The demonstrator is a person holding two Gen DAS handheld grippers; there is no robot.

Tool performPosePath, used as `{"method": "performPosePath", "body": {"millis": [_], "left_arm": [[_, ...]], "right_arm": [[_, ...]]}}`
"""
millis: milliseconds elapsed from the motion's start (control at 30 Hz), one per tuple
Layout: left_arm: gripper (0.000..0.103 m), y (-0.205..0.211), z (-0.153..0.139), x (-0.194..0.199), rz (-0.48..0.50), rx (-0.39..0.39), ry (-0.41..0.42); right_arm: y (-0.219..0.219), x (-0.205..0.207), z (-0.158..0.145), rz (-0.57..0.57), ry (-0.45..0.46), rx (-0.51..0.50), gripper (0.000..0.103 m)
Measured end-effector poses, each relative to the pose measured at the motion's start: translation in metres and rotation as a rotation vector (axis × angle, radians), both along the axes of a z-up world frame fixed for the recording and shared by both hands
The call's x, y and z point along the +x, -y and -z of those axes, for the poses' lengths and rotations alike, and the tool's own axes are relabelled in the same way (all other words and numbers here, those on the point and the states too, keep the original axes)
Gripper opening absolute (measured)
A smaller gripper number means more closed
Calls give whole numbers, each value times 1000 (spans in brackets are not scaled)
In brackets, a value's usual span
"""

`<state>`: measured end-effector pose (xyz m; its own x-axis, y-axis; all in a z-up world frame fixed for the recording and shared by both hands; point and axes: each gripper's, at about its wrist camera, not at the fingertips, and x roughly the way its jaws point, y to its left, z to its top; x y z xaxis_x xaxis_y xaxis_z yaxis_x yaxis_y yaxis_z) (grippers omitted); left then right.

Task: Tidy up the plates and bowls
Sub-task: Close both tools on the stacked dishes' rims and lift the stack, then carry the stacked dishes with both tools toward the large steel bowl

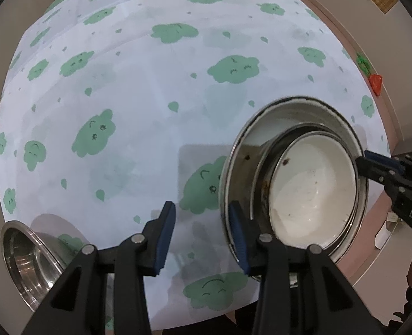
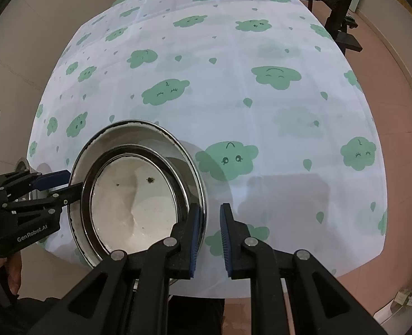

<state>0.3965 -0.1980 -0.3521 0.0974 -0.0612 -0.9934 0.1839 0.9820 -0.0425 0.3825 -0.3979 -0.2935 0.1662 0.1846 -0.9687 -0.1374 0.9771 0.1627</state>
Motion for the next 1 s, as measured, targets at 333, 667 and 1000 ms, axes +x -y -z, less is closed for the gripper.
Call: {"method": "performPosePath", "body": {"millis": [333, 667, 1000], "left_arm": [[13, 0, 0, 0, 12, -64, -32], [4, 7, -4, -4, 58, -38, -24], [5, 8, -19, -8, 66, -26, 14]], "right_arm": [[-2, 3, 5, -25, -17, -3, 16], [-7, 2, 4, -47, -25, 0, 7], [-8, 0, -4, -44, -24, -9, 7]]}}
